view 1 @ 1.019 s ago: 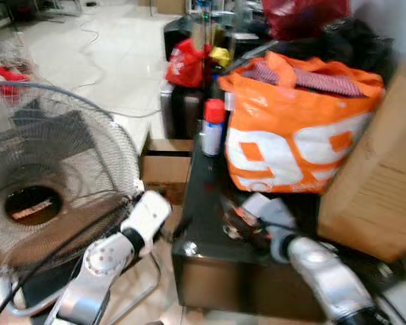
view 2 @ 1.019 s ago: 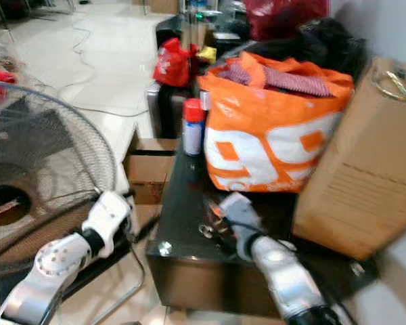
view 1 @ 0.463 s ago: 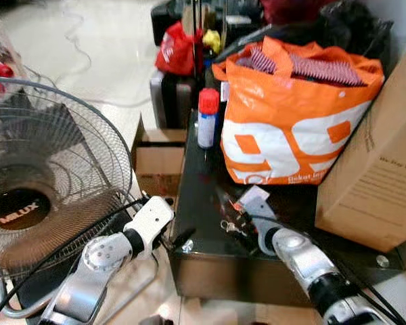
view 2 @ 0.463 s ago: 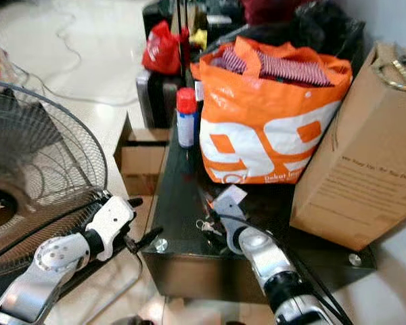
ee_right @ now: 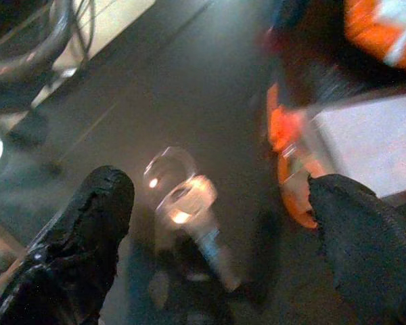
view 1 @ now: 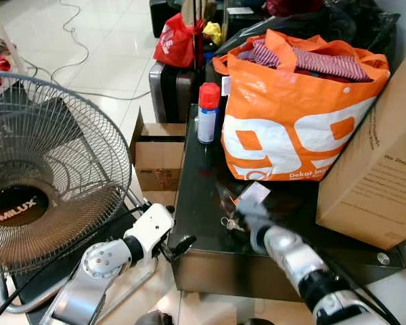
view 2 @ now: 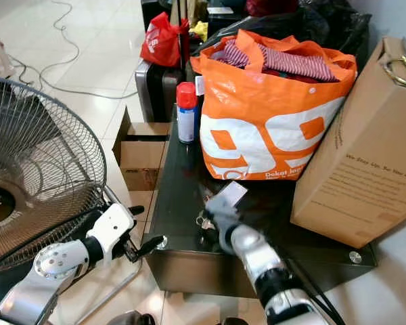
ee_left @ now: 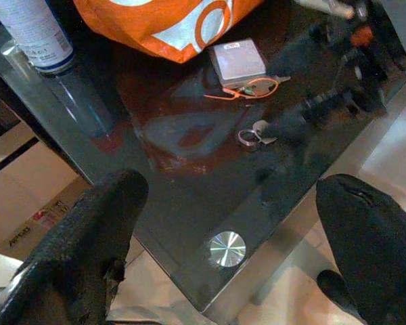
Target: Hang keys on a hook
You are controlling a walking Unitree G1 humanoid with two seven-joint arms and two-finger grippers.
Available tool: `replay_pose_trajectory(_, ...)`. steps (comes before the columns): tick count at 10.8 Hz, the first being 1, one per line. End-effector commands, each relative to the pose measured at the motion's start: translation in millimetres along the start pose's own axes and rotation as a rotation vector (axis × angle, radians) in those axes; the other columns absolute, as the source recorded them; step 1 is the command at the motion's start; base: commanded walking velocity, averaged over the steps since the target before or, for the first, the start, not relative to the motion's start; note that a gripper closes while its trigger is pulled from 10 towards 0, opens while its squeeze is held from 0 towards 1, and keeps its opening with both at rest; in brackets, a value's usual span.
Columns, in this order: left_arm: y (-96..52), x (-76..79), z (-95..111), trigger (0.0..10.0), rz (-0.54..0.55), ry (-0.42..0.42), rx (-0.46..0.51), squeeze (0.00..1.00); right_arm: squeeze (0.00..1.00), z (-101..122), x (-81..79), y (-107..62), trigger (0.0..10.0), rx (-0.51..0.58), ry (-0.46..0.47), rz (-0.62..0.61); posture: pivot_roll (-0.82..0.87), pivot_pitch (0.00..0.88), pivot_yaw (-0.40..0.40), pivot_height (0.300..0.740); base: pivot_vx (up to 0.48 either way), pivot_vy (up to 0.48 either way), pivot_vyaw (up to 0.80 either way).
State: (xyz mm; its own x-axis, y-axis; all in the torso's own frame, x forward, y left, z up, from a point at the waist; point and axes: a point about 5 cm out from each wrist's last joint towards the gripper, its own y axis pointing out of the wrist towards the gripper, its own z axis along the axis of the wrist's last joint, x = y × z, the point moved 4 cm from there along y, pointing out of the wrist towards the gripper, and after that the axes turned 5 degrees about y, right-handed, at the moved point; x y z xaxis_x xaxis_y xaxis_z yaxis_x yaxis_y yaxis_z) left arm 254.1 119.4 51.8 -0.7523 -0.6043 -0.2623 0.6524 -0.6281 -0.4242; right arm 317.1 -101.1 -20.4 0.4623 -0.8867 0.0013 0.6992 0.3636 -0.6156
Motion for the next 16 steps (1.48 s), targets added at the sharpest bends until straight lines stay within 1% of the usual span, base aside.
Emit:
replay_pose_trajectory(1, -0.5, 1.2, 0.7, 10.0, -0.002, 0.004, 0.004, 0.00, 0.00, 7.7, 6.1, -0.2, 10.0, 0.034, 0.025, -0.034, -0.07, 0.099, -0.012, 0.740, 0.000, 0.000, 0.00)
replay_pose_trajectory(2, -1.0, 1.3, 1.4, 10.0, 0.002, 0.002, 0.005, 0.00, 0.00, 15.1, 11.9, 1.5, 10.0, 0.058, 0.032, -0.077, -0.07, 0.106, -0.014, 0.740, 0.000, 0.000, 0.00)
replay_pose_trajectory(3, -1.8, 1.2, 1.7, 10.0, 0.002, 0.003, 0.006, 0.00, 0.00, 18.0, 12.6, 3.8, 10.0, 0.059, 0.021, -0.095, -0.07, 0.115, -0.013, 0.740, 0.000, 0.000, 0.00)
replay_pose_trajectory(4, -3.2, 1.0, 2.0, 10.0, 0.002, 0.002, 0.004, 0.00, 0.00, 19.3, 9.8, 6.8, 10.0, 0.050, 0.009, -0.099, -0.06, 0.119, -0.013, 0.740, 0.000, 0.000, 0.00)
replay_pose_trajectory(5, -5.3, 0.3, 2.8, 10.0, -0.001, 0.003, 0.003, 0.00, 0.00, 22.9, 6.0, 10.2, 4.7, 0.048, 0.014, -0.103, -0.04, 0.141, -0.012, 0.740, 0.000, 0.000, 0.00)
replay_pose_trajectory(6, -6.8, 0.2, 2.5, 10.0, -0.005, 0.004, -0.001, 0.00, 0.00, 19.4, 6.4, 11.7, 0.0, 0.022, 0.006, -0.118, -0.04, 0.150, -0.008, 0.740, 0.000, 0.000, 0.00)
replay_pose_trajectory(8, -7.8, 1.2, 2.2, 10.0, -0.012, 0.004, -0.010, 0.00, 0.00, 11.7, 11.5, 12.0, 0.0, -0.009, 0.022, -0.149, -0.03, 0.165, -0.002, 0.740, 0.000, 0.000, 0.00)
replay_pose_trajectory(10, -8.7, 1.9, -0.4, 10.0, -0.019, 0.001, -0.022, 0.00, 0.00, 1.5, 25.6, 8.0, 0.0, -0.037, 0.038, -0.219, -0.02, 0.175, 0.006, 0.740, 0.000, 0.000, 0.00)
replay_pose_trajectory(11, -7.3, 2.1, -2.3, 10.0, -0.022, -0.001, -0.025, 0.00, 0.00, -0.9, 27.1, 7.2, 0.0, -0.039, 0.042, -0.221, -0.03, 0.176, 0.007, 0.740, 0.000, 0.000, 0.00)
replay_pose_trajectory(14, 10.5, 8.0, -18.4, 10.0, -0.028, -0.015, -0.046, 0.00, 0.00, 0.8, 26.3, 7.3, 0.0, -0.020, 0.061, -0.198, -0.03, 0.173, 0.011, 0.740, 0.000, 0.000, 0.00)
replay_pose_trajectory(16, 15.3, 8.3, -22.6, 10.0, -0.026, -0.018, -0.052, 0.00, 0.00, 2.3, 26.7, 7.2, 0.0, -0.012, 0.057, -0.194, -0.03, 0.169, 0.012, 0.740, 0.000, 0.000, 0.00)
